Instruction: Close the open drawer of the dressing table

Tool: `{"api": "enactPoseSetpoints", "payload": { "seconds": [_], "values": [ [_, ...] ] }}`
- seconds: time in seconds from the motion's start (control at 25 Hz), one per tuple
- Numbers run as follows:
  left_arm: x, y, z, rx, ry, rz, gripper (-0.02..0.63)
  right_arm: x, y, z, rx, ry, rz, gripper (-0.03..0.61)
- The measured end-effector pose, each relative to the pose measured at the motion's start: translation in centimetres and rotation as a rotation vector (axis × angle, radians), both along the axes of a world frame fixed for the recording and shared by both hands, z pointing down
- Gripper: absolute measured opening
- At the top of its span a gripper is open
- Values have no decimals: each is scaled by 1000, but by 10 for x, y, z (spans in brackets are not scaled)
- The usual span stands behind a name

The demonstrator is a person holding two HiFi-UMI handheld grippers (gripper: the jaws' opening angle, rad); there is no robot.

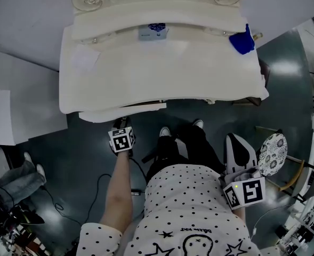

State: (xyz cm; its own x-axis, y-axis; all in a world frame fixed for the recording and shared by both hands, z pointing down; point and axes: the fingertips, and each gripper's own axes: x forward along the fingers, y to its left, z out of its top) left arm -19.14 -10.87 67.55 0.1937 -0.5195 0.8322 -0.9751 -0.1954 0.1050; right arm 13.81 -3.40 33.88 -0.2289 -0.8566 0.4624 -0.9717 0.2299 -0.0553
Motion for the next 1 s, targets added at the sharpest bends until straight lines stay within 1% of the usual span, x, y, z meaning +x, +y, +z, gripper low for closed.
{"api": "enactPoseSetpoints", "payload": {
  "seconds": [0.32, 1.0],
  "values": [
    [1, -6, 0, -4, -3, 11, 149, 2, 0, -1, -1, 0, 8, 9],
    [2, -21, 2, 4, -13, 28, 147, 1, -2, 2, -12, 9, -8, 9]
  ]
}}
